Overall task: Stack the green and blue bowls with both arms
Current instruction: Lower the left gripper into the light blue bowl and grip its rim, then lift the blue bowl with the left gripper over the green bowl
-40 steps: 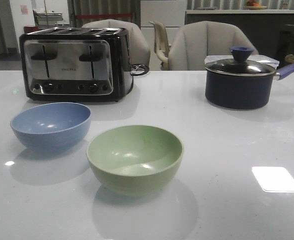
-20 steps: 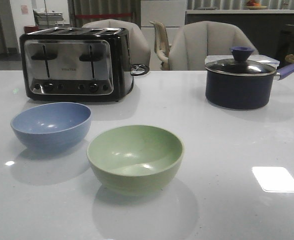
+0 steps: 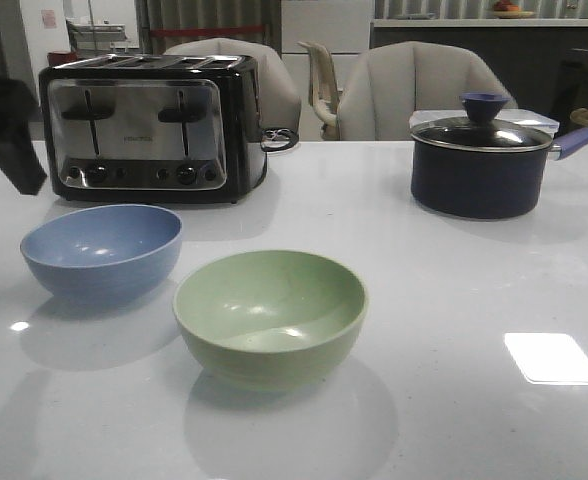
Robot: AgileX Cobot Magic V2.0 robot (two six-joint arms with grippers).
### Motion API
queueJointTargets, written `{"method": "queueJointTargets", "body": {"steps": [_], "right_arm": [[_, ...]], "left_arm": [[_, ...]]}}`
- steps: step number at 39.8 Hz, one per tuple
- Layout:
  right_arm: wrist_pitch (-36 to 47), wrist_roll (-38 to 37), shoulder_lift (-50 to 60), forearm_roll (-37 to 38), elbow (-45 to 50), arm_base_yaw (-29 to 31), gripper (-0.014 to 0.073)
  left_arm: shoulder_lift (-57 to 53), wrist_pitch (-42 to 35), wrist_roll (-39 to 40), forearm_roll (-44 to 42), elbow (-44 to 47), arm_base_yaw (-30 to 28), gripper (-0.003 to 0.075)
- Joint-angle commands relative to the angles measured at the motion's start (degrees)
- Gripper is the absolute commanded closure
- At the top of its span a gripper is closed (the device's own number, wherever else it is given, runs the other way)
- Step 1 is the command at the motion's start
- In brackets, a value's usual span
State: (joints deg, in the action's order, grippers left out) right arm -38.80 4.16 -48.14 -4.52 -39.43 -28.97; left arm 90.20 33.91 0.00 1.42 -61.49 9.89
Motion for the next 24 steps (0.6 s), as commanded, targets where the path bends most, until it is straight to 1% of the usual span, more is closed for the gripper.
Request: {"method": "queueJointTargets", "body": {"steps": [1,9,12,15,18,21,24], "right_arm": [[3.2,0.6,0.2,0.3,-1.6,0.0,0.0163],[3.2,0.6,0.2,0.3,-1.6,0.0,0.0163],[3.2,0.6,0.2,0.3,-1.6,0.0,0.0163],[3.2,0.6,0.2,0.3,-1.6,0.0,0.0163],[3.1,0.6,0.2,0.3,-1.6,0.0,0.0163],[3.1,0.6,0.2,0.3,-1.6,0.0,0.0163],[3.1,0.6,0.2,0.3,-1.6,0.0,0.0163]], "left_arm": [[4.0,-2.2,0.0,0.2,-5.0,0.4,0.0093],[13.0,-2.5,0.0,0.5,-9.9,0.4,0.0095],[14.9,-2.5,0.0,0.6,-10.9,0.4,0.0118],[16.0,-2.4,0.0,1.5,-11.4,0.4,0.0177],[16.8,-2.6,0.0,2.6,-11.4,0.4,0.0258],[17.0,-2.7,0.0,3.1,-11.4,0.4,0.0360],[17.0,-2.7,0.0,3.1,-11.4,0.4,0.0442]]}}
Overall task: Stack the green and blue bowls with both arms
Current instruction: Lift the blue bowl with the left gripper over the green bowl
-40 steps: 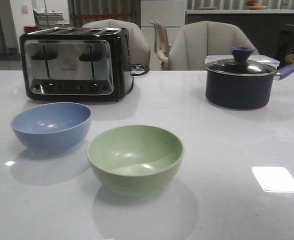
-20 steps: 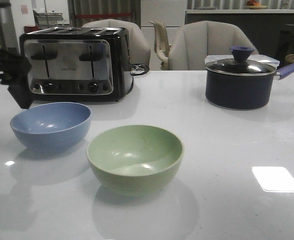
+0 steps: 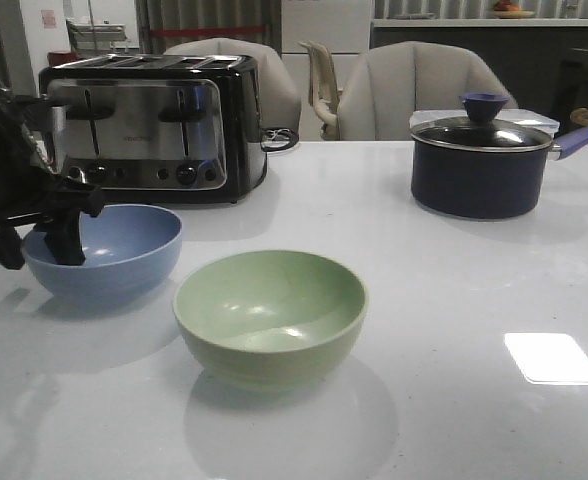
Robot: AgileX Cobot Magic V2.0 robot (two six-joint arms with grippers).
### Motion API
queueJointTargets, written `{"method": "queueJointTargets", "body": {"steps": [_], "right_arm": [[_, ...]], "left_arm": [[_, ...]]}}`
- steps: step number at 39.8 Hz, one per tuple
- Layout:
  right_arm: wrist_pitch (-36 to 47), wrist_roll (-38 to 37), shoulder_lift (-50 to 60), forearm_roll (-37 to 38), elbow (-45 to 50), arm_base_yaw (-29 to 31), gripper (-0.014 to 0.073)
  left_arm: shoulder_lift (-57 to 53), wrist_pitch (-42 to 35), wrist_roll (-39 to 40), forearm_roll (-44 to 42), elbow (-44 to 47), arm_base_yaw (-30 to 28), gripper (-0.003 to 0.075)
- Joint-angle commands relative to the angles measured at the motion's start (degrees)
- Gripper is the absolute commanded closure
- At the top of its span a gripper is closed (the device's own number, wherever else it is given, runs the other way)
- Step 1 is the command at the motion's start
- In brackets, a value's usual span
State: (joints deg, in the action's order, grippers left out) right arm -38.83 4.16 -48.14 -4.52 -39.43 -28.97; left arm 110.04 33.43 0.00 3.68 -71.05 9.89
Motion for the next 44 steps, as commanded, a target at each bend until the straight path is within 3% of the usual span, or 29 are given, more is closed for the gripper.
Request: {"method": "queueJointTargets", "body": {"steps": [1,8,25,35,44], "right_arm": [[3.1,0.6,0.2,0.3,-1.6,0.0,0.0163],[3.1,0.6,0.2,0.3,-1.6,0.0,0.0163],[3.1,0.6,0.2,0.3,-1.6,0.0,0.0163],[3.1,0.6,0.2,0.3,-1.6,0.0,0.0163],[3.1,0.6,0.2,0.3,-1.6,0.0,0.0163]], "left_arm": [[-2.9,-2.2,0.0,0.8,-1.8,0.4,0.0464],[-3.2,-0.8,0.0,0.9,-1.8,0.4,0.0620],[-17.4,6.5,0.0,2.5,-1.9,2.8,0.0619],[-21.7,10.0,-0.5,8.8,-1.9,12.1,0.0619],[-18.8,5.0,-0.6,9.0,-1.9,21.4,0.0619]]}}
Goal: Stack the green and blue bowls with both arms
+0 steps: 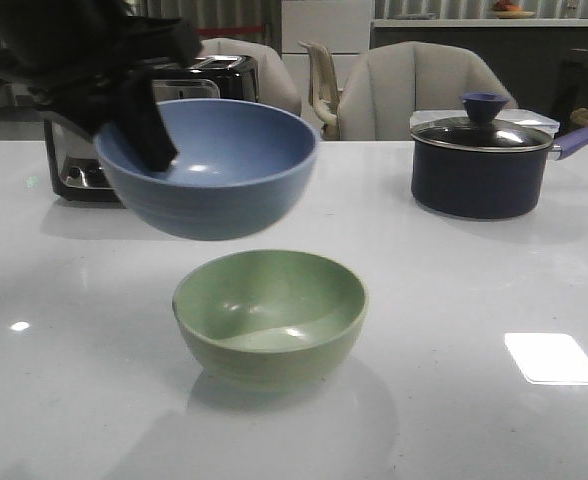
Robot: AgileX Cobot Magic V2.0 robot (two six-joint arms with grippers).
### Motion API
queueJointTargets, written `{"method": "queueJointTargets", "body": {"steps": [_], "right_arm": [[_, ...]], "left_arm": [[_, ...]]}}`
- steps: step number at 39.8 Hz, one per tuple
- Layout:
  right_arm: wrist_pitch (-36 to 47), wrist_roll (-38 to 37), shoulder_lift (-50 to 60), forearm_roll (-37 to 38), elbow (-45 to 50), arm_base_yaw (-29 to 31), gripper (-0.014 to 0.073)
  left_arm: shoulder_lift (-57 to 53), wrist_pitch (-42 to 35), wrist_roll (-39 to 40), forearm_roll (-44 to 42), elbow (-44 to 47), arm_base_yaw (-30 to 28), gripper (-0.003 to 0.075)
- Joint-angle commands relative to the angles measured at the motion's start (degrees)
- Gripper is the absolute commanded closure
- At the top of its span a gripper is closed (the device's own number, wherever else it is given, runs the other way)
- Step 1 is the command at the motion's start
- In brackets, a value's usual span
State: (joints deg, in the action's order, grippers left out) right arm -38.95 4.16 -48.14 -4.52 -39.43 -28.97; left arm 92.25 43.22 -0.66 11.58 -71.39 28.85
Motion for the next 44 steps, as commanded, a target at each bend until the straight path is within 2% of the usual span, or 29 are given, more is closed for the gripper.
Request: {"method": "queueJointTargets", "body": {"steps": [1,6,16,19,26,29,31,37,44], "right_arm": [[3.3,0.6,0.2,0.3,-1.6,0.0,0.0163],[3.3,0.6,0.2,0.3,-1.6,0.0,0.0163],[3.3,0.6,0.2,0.3,-1.6,0.0,0.0163],[3.3,0.6,0.2,0.3,-1.6,0.0,0.0163],[3.3,0.6,0.2,0.3,-1.6,0.0,0.0163],[3.3,0.6,0.2,0.3,-1.6,0.0,0.0163],[3.3,0.6,0.2,0.3,-1.6,0.0,0.0163],[3.3,0.6,0.2,0.3,-1.6,0.0,0.0163],[3.3,0.6,0.2,0.3,-1.6,0.0,0.0163]], "left_arm": [[-0.4,-5.5,0.1,1.1,-1.6,2.9,0.0619],[2.0,-7.9,0.1,1.4,-1.6,4.3,0.0618],[6.3,-7.2,0.1,3.5,-1.6,4.4,0.0603],[6.8,-7.3,0.1,3.4,-1.6,4.4,0.0540],[7.0,-7.4,0.1,3.1,-1.6,4.4,0.0257],[7.0,-6.9,0.1,2.9,-1.6,4.4,0.0166],[6.8,-5.8,0.1,2.7,-2.0,4.4,0.0139],[3.7,-0.4,0.1,0.2,-5.3,4.4,0.0138],[-4.9,3.3,0.1,-3.5,-6.9,4.4,0.0138]]}}
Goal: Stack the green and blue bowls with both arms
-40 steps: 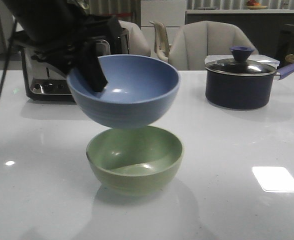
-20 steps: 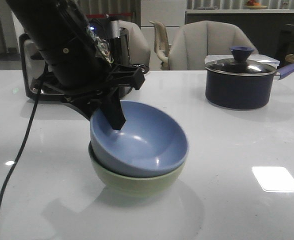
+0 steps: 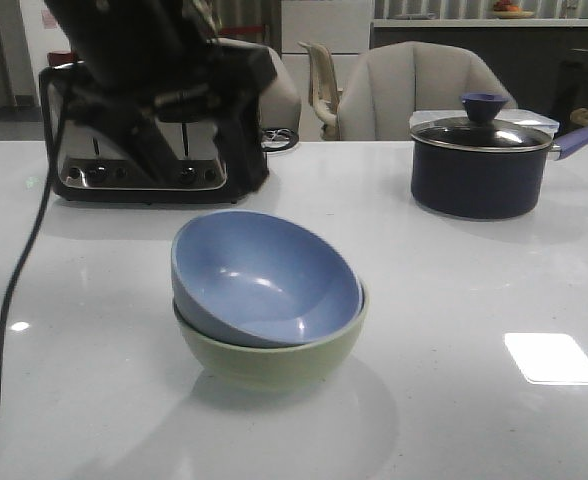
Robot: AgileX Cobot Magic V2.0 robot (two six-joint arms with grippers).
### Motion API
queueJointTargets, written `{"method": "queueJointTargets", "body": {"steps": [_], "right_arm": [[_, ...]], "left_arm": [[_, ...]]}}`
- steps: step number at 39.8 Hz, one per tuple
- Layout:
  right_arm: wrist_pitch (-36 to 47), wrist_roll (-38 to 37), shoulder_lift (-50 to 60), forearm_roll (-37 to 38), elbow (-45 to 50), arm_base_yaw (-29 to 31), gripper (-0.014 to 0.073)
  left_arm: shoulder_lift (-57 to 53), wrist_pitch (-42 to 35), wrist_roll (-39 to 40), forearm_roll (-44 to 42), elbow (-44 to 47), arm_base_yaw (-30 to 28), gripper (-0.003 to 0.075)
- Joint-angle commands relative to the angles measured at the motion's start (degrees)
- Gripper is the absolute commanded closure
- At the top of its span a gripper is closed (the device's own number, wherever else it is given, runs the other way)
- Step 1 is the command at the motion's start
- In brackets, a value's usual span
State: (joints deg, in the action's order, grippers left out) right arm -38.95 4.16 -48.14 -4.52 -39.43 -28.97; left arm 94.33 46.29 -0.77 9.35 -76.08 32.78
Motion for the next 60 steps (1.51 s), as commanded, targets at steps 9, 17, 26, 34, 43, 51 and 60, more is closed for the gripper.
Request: {"method": "queueJointTargets", "body": {"steps": [9,17,26,34,43,51,60], "right_arm": [[3.3,0.6,0.2,0.3,-1.6,0.0,0.0163],[3.3,0.6,0.2,0.3,-1.6,0.0,0.0163],[3.3,0.6,0.2,0.3,-1.6,0.0,0.0163],[3.3,0.6,0.2,0.3,-1.6,0.0,0.0163],[2.9,0.6,0.2,0.3,-1.6,0.0,0.0163],[2.1,0.6,0.2,0.3,-1.6,0.0,0.0323],[2.0,0.6,0.2,0.3,-1.6,0.0,0.0541]], "left_arm": [[-21.5,1.8,0.2,-3.1,2.4,0.5,0.0138],[-35.2,1.5,0.2,-5.9,11.7,0.5,0.0138],[-50.8,-0.1,0.2,-7.4,24.3,0.5,0.0138],[-62.9,-2.5,0.2,-7.4,33.7,0.5,0.0138],[-69.3,-3.4,0.2,-7.4,39.2,0.5,0.0140],[-69.4,-3.4,0.2,-7.8,40.1,0.5,0.0282],[-69.4,-3.4,0.2,-7.8,40.1,0.5,0.0522]]}}
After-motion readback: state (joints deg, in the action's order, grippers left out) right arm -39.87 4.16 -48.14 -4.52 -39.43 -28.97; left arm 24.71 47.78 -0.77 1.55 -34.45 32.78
